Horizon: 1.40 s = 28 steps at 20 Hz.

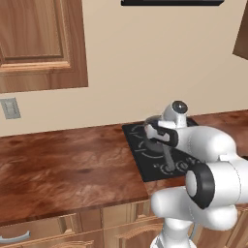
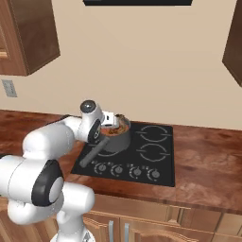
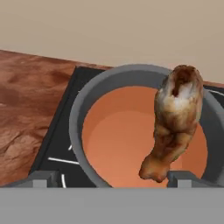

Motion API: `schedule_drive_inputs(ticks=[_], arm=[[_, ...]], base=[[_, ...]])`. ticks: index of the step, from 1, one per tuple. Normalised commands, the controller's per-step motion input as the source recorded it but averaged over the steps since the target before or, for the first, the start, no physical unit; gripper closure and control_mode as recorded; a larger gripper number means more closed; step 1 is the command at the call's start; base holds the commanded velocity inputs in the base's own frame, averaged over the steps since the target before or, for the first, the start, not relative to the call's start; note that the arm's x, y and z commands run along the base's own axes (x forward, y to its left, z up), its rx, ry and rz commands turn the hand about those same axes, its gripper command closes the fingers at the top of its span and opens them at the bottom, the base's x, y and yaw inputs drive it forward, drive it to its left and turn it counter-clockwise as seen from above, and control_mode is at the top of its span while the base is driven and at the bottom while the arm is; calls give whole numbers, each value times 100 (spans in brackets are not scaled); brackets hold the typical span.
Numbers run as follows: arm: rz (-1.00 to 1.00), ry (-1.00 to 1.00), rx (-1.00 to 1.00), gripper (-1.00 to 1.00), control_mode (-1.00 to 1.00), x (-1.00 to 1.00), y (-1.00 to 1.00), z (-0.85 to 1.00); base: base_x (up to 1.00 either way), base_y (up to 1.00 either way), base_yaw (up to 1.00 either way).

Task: Retrieve the chicken drumstick from the fridge and place it on the saucepan with marinade on the stove.

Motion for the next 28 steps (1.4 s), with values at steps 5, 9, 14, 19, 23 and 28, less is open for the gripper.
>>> schedule_drive_inputs(ticks=[5,9,14,19,23,28], arm=[[-15,2,-3,-100,-100,-36,8,100],[-15,1,-7,-100,-100,-76,16,100],[-19,1,-2,-100,-100,-100,3,100],[-11,-1,0,-100,-100,-47,-8,14],[0,5,3,-100,-100,14,-9,0],[0,15,19,-100,-100,61,-62,0]], base=[[0,0,0],[0,0,0],[0,0,0],[0,0,0],[0,0,0],[0,0,0]])
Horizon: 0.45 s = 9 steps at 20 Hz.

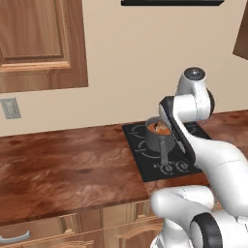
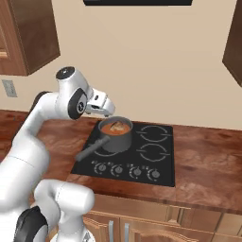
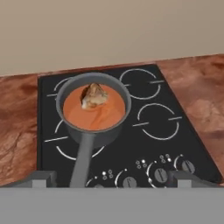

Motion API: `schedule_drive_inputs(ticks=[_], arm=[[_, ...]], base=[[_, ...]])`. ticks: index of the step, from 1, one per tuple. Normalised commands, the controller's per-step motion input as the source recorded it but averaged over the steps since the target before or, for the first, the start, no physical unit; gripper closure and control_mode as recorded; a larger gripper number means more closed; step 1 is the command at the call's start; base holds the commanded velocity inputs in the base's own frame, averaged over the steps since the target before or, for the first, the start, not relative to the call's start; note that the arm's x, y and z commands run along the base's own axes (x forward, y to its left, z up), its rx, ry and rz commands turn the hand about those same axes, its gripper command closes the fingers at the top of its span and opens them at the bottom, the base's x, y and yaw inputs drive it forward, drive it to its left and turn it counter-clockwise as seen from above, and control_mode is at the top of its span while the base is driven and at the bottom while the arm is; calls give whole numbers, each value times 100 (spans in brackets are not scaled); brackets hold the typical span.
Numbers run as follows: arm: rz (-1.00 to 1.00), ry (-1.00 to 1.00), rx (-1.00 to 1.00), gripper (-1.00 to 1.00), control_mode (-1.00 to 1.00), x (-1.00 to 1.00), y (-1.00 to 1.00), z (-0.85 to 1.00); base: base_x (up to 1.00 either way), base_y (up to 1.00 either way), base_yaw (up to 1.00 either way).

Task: Retrieve the chicken drumstick from the fridge and place it on the saucepan with marinade on the stove.

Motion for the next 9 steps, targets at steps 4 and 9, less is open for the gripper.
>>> schedule_drive_inputs(ticks=[4,9], arm=[[1,9,13,-100,-100,36,-46,-5],[2,-19,1,-100,-100,-100,-11,20]], base=[[0,0,0],[0,0,0]])
